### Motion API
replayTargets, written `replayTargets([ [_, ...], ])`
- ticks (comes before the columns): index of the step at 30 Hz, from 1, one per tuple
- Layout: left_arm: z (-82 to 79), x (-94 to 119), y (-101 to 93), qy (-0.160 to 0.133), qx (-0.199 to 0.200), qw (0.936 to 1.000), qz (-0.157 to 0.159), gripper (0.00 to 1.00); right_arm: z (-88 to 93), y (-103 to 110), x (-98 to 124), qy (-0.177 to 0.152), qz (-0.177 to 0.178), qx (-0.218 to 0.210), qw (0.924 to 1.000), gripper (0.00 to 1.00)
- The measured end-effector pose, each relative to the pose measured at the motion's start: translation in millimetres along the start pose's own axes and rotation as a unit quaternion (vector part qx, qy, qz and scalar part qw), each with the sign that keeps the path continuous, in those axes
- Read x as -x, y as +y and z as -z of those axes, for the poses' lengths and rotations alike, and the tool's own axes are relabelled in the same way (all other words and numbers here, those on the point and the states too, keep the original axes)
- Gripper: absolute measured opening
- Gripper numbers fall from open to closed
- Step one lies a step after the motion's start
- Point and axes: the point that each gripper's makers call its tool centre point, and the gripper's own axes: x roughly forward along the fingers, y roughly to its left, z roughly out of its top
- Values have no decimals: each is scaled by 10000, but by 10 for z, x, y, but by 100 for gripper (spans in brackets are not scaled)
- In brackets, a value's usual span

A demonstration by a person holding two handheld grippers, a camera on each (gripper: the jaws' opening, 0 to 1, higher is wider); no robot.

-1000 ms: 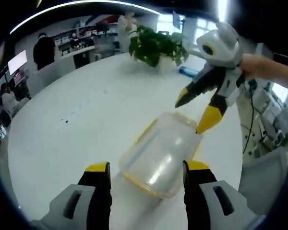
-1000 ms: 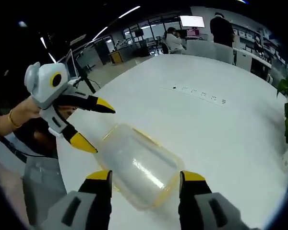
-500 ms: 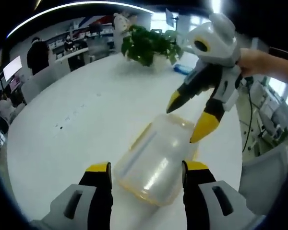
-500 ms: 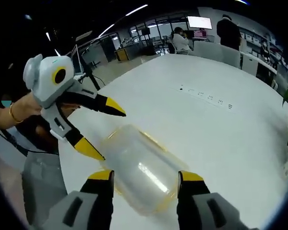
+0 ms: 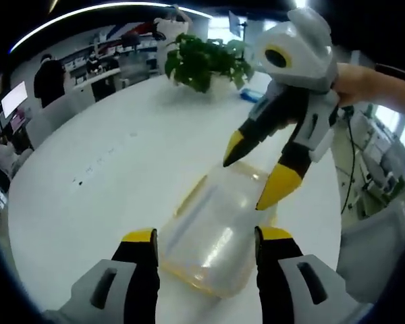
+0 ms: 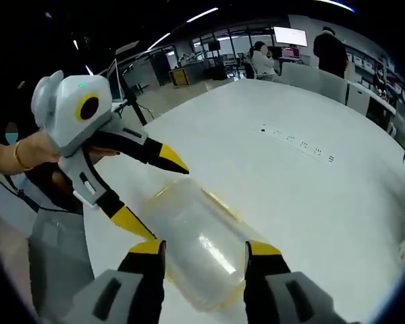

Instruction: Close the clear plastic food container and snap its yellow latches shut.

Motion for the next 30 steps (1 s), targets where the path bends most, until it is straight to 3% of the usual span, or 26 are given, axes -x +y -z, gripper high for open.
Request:
replayTargets([
  [8,16,-40,-13,48,-72,10000,17,54,-22,42,-72,25,-88,196,9998,40],
  [30,28,-81,-186,7,-290,9990,345,49,-88,101,-270,265,-134,562,9980,39],
])
